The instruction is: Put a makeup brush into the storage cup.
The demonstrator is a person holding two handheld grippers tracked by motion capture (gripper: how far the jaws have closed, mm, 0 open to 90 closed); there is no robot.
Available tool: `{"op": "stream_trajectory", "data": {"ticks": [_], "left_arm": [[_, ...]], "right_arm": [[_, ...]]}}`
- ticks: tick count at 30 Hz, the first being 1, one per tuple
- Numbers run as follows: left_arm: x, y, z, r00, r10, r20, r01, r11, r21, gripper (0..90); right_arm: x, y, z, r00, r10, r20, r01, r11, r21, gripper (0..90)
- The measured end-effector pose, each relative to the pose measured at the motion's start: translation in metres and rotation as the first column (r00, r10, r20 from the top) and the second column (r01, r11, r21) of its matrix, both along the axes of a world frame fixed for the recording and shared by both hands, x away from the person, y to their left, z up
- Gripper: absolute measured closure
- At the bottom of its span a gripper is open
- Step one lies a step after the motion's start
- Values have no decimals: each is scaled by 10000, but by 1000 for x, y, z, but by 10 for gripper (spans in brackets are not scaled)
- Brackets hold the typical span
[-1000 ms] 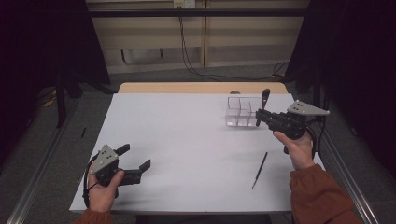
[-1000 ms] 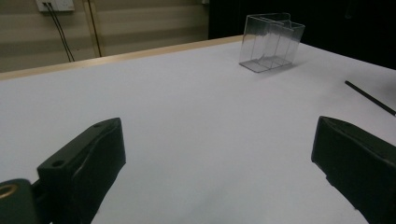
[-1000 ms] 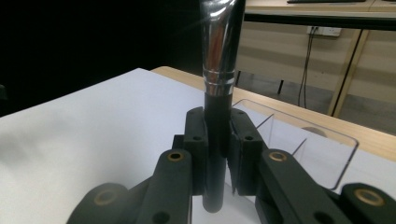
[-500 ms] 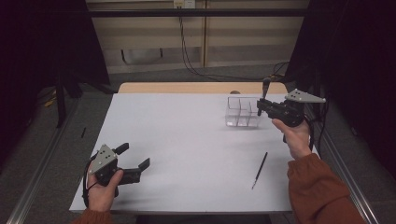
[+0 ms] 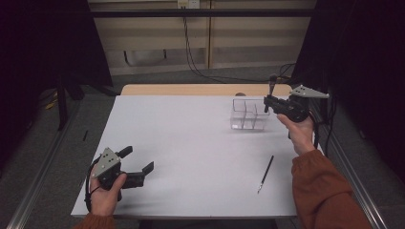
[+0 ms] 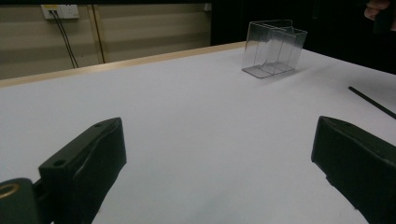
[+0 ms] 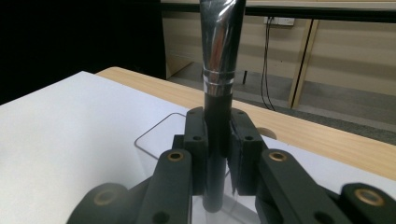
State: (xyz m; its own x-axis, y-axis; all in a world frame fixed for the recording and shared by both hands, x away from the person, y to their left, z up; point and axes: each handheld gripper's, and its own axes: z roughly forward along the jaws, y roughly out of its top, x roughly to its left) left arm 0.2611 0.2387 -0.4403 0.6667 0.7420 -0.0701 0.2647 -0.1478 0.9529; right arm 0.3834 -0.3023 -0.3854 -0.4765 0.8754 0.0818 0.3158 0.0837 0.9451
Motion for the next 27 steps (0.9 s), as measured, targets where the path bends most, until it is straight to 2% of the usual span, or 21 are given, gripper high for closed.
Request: {"op": "stream_trajectory", "data": {"ticks": [13,27], "left_arm": [[0,0,0,10000,-3,23,3,10000,69,33],[1,1,0,10000,-3,40,3,10000,85,34]], "right_arm": [[19,3,-10,9986,-490,-201,488,9987,-122,793],[26,1,-19,9965,-738,-390,732,9972,-180,793]]}}
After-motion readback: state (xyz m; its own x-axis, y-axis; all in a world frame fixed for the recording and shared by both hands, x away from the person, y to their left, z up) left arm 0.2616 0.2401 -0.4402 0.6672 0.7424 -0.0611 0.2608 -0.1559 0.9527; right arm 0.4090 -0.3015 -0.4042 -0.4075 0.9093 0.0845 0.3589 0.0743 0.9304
